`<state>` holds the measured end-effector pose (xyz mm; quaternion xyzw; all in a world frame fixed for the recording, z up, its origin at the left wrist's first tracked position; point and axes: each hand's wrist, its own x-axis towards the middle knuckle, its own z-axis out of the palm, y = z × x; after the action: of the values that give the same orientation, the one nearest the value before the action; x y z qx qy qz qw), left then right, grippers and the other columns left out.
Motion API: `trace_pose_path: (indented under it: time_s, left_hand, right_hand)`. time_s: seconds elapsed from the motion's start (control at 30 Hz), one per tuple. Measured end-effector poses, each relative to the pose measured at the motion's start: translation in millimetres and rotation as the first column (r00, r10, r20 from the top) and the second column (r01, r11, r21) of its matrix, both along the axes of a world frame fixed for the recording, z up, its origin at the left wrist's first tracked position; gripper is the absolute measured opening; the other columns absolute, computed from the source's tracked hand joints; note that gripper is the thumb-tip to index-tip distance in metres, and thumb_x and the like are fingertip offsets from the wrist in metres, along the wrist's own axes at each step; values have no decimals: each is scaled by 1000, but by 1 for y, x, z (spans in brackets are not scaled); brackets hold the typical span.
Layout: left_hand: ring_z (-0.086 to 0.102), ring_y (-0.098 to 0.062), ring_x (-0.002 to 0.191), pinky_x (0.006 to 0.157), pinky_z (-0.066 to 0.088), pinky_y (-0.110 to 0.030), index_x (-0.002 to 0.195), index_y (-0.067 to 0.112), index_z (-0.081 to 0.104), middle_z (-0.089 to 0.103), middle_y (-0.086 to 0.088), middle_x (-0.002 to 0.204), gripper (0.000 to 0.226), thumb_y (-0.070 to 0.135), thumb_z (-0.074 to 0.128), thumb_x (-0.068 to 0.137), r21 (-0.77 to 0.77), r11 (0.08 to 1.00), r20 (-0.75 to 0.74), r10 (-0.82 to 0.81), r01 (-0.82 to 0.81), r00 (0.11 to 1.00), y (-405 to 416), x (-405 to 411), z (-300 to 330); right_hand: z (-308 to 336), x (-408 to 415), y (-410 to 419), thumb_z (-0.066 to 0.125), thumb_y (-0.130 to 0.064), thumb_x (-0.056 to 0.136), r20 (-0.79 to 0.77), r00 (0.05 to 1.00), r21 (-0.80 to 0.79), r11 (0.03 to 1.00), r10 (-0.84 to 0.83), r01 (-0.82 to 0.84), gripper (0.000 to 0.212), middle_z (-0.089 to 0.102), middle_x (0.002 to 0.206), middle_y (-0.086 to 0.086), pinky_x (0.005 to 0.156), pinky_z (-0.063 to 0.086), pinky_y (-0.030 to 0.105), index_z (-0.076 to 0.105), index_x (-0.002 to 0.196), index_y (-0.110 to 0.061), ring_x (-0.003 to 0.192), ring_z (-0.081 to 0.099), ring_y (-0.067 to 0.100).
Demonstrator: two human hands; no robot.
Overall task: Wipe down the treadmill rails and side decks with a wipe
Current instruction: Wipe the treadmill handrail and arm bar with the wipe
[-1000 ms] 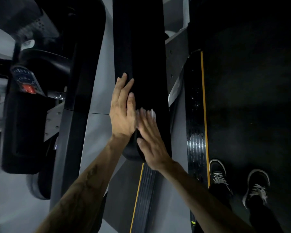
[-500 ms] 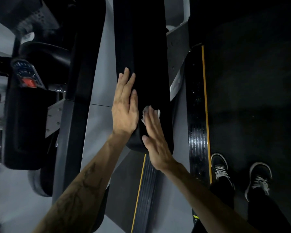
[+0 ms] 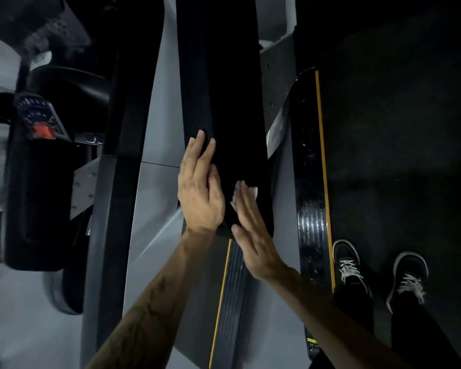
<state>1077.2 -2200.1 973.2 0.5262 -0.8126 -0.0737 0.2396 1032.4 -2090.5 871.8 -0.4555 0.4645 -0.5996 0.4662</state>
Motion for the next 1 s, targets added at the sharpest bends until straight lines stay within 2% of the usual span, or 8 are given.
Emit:
trace_pose_path:
  time_s: [0.17, 0.27, 0.37, 0.5, 0.6, 0.7, 0.83, 1.0]
  left_hand:
    - [45, -23, 144, 115, 39, -46, 139, 7, 62, 53, -7, 151, 45, 4, 43, 98, -41, 999, 21, 32, -31, 999, 3, 1, 0]
    - [44, -22, 144, 117, 36, -38, 140, 9, 62, 53, -6, 152, 46, 7, 42, 97, -53, 998, 52, 40, -37, 998, 1, 2, 0]
    - [44, -22, 144, 117, 32, -32, 140, 8, 61, 53, -7, 152, 47, 9, 42, 97, -58, 998, 76, 39, -34, 996, 3, 1, 0]
    - [46, -24, 143, 116, 35, -36, 139, 7, 61, 53, -8, 151, 46, 14, 40, 99, -72, 997, 88, 19, -13, 996, 2, 1, 0]
    - [46, -25, 143, 114, 38, -41, 138, 8, 62, 53, -8, 152, 45, 16, 39, 100, -75, 997, 90, 27, -20, 996, 2, 1, -2]
    - [46, -25, 143, 115, 38, -41, 138, 8, 62, 52, -8, 152, 45, 17, 40, 100, -77, 997, 96, 26, -19, 995, 1, 2, -2]
    - [45, -25, 143, 116, 35, -36, 139, 7, 61, 52, -9, 152, 45, 18, 41, 101, -75, 997, 106, 25, -17, 994, 1, 2, -2]
    - [44, -24, 144, 118, 31, -32, 139, 7, 61, 52, -9, 152, 45, 18, 42, 100, -78, 997, 106, 17, -9, 994, 2, 2, -2]
  right_hand:
    - [18, -7, -27, 28, -17, 106, -87, 996, -107, 994, -33, 24, 59, 2, 172, 9, 127, 7, 61, 14, 159, 6, 160, 1, 26]
    - [8, -18, -51, 26, -17, 107, -144, 989, -54, 998, -37, 30, 58, 1, 171, 11, 127, 10, 60, 13, 160, 4, 160, -1, 25]
    - [-7, -13, -44, 28, -18, 109, -105, 992, -2, 997, -74, 74, 57, 0, 170, 15, 124, 13, 65, 13, 159, 5, 160, -1, 27]
    - [-4, 4, -2, 27, -31, 112, -37, 997, 27, 998, -61, 62, 62, 2, 172, 15, 125, 16, 64, 13, 159, 6, 159, 1, 34]
    - [13, 3, 2, 31, -21, 107, -45, 998, -31, 999, -34, 33, 61, 6, 172, 13, 127, 11, 60, 15, 159, 6, 159, 3, 33]
    - [17, -2, -21, 29, -17, 105, -125, 991, -102, 994, -57, 44, 60, 10, 171, 18, 127, 11, 60, 18, 158, 8, 159, 7, 33]
    - [1, -10, -41, 24, -23, 109, -127, 991, 18, 999, -43, 45, 58, 2, 172, 13, 126, 11, 61, 14, 161, 1, 160, 1, 28]
    - [-6, 3, -3, 21, -42, 112, -62, 996, 108, 992, -65, 71, 66, -1, 173, 8, 124, 12, 66, 9, 162, 0, 160, 0, 29]
